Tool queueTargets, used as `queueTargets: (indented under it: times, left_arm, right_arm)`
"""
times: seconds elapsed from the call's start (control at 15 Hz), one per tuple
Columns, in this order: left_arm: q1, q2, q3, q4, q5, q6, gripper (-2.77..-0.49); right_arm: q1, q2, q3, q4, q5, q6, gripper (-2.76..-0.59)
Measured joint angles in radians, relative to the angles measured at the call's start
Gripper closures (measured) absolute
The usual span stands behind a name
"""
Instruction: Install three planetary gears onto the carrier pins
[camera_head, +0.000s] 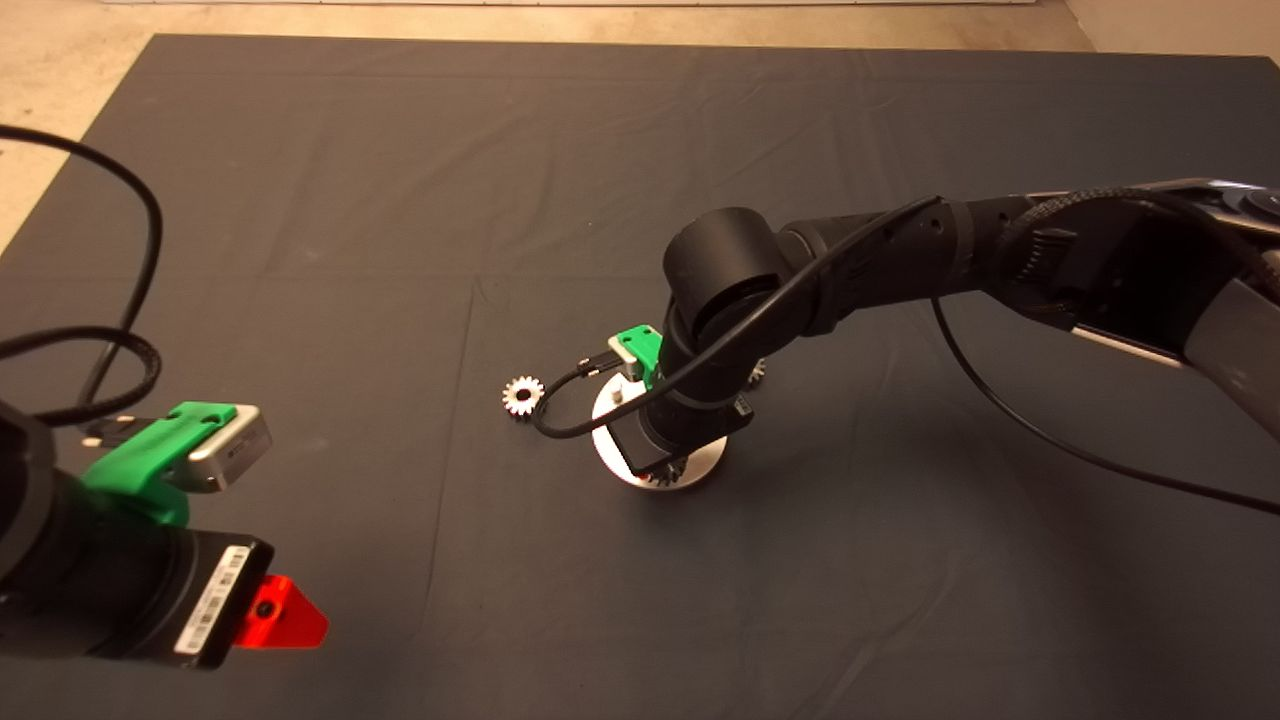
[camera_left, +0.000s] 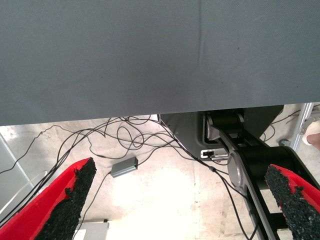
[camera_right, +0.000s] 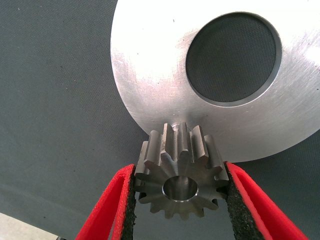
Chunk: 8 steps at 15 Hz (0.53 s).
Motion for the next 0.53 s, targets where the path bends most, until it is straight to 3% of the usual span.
queueTargets:
  times: [0.53]
  left_arm:
    - [0.0, 0.0, 0.0, 0.0, 0.0, 0.0, -2.48]
  right_arm:
    - [0.0, 0.003, 0.0, -0.005, -0.003, -0.003, -1.1]
